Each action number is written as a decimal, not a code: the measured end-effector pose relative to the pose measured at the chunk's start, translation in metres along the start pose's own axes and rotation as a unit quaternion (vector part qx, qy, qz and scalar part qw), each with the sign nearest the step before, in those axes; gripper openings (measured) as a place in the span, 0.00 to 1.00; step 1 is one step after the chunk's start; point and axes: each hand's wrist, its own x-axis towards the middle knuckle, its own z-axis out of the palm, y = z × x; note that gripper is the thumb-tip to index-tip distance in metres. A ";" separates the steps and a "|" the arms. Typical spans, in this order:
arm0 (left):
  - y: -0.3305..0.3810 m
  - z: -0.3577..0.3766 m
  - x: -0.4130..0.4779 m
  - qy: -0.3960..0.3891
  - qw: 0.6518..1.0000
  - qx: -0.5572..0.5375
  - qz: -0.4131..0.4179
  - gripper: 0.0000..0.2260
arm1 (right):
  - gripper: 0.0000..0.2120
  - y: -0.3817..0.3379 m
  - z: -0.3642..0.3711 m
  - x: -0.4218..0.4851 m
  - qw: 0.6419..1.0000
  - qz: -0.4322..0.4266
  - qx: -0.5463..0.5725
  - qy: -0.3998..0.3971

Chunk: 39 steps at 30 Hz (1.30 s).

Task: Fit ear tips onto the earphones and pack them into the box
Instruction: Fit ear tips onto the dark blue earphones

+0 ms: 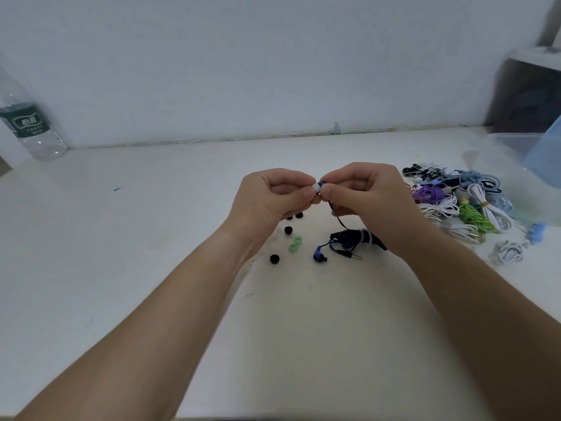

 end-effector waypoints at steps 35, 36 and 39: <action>0.009 0.001 -0.004 -0.031 0.999 0.014 0.015 0.05 | 0.03 -0.001 -0.007 0.001 0.997 0.027 0.056 -0.037; 0.009 0.002 -0.004 -0.019 0.998 0.046 0.038 0.06 | 0.03 -0.001 -0.007 0.001 0.997 0.028 0.057 -0.036; 0.008 0.005 -0.005 0.009 0.992 0.093 0.088 0.05 | 0.03 -0.001 -0.006 0.001 0.997 0.035 0.061 -0.039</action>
